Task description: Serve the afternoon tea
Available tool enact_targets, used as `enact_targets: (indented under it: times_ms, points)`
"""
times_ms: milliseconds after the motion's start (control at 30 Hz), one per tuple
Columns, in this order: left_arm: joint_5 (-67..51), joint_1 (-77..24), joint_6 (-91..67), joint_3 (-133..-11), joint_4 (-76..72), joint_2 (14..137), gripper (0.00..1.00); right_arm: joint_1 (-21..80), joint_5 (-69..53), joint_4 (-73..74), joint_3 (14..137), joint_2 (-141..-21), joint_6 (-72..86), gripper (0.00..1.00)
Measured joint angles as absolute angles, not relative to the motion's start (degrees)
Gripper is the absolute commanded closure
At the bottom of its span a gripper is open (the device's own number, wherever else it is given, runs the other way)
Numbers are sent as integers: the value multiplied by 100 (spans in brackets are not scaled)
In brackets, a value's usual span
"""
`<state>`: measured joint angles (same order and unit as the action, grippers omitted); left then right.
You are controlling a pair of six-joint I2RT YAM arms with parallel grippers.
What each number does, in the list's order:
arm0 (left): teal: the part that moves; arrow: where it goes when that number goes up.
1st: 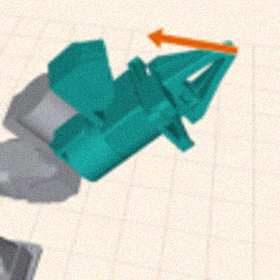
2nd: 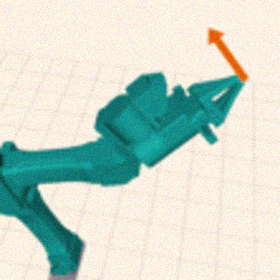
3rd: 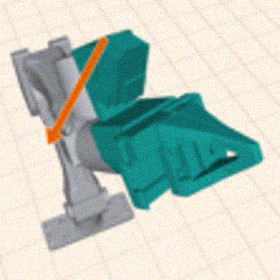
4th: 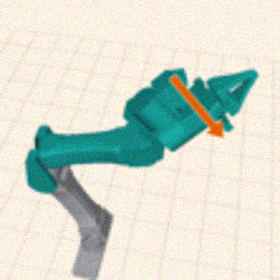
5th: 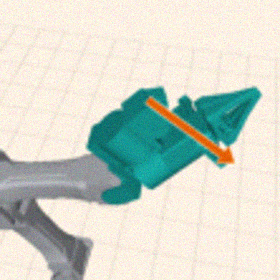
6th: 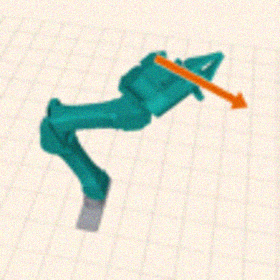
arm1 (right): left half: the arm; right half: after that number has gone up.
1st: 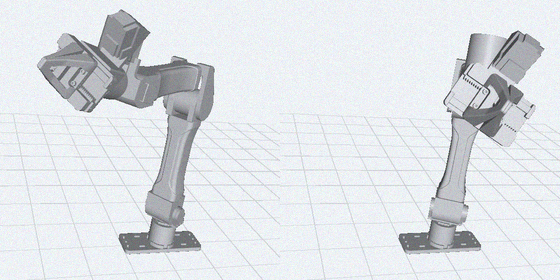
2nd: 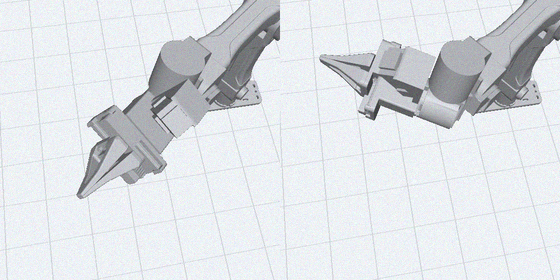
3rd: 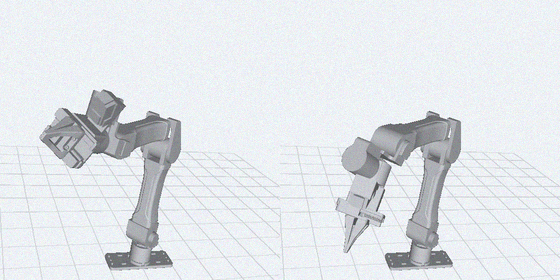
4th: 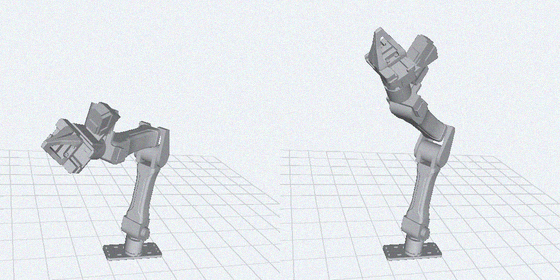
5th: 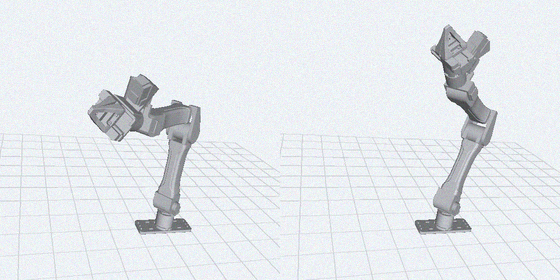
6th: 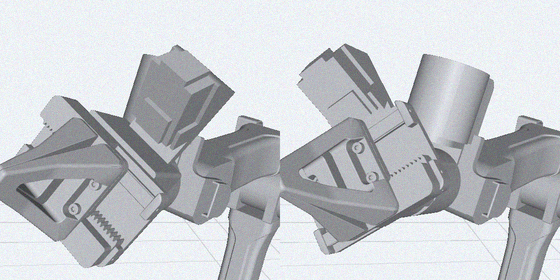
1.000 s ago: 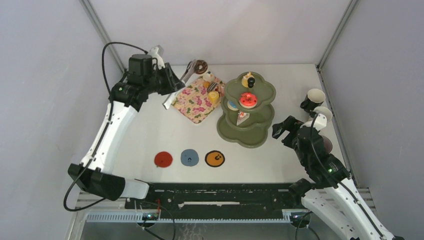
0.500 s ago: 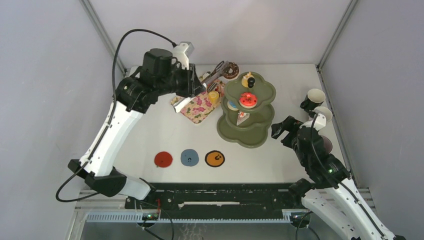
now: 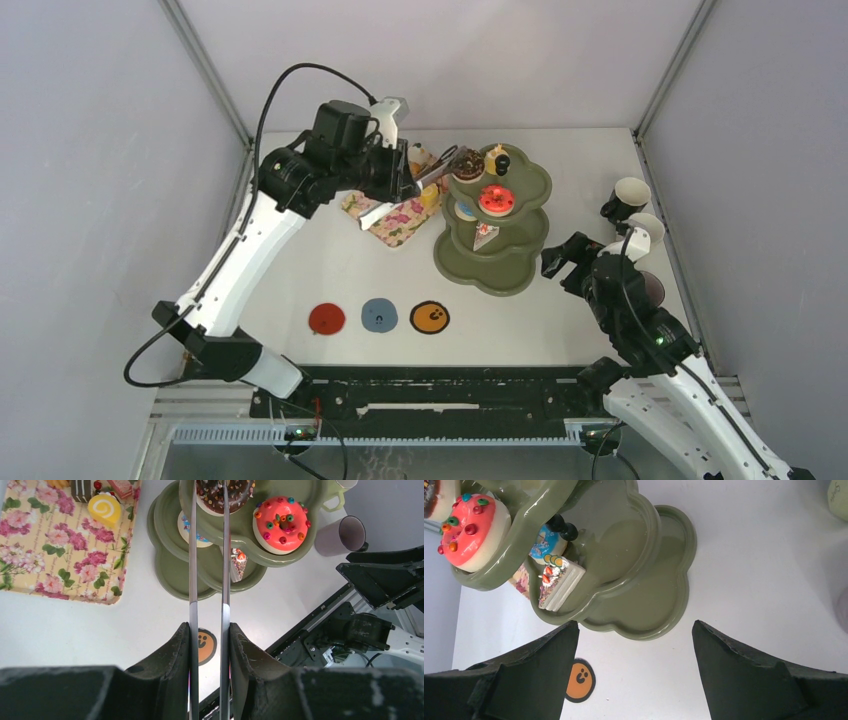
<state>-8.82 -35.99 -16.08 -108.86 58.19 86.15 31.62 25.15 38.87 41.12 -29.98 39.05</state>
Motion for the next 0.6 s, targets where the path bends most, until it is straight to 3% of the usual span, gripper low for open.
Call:
enact_targets:
  times_ms: [433, 600]
  points:
    - [-932, -3664, -1647, -10886, 5798, 8799, 55, 3166, 2569, 3981, 4110, -2939, 3922, 8]
    - [-808, -3671, -1660, -10888, 5682, 8785, 53, 3170, 2589, 4016, 4112, -2899, 3935, 8]
